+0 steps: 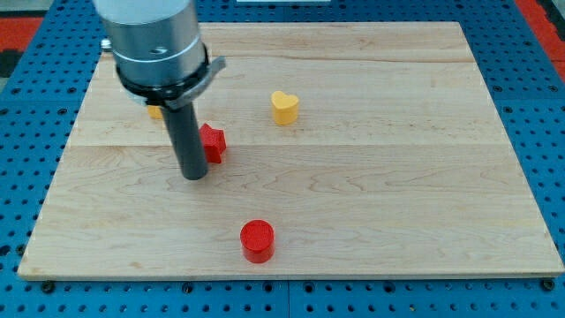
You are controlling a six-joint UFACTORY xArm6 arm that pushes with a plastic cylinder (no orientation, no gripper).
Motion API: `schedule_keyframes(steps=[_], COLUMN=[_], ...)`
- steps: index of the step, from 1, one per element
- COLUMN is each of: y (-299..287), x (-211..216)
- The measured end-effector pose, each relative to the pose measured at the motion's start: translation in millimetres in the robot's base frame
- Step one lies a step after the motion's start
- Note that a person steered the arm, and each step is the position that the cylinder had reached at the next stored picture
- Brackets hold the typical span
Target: Move the red star towards the top left
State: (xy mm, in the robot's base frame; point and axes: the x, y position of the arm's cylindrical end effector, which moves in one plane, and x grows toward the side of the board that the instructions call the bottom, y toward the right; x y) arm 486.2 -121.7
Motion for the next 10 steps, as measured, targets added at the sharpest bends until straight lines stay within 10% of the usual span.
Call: schedule_keyframes(steps=[10], y=[42], x=[-69])
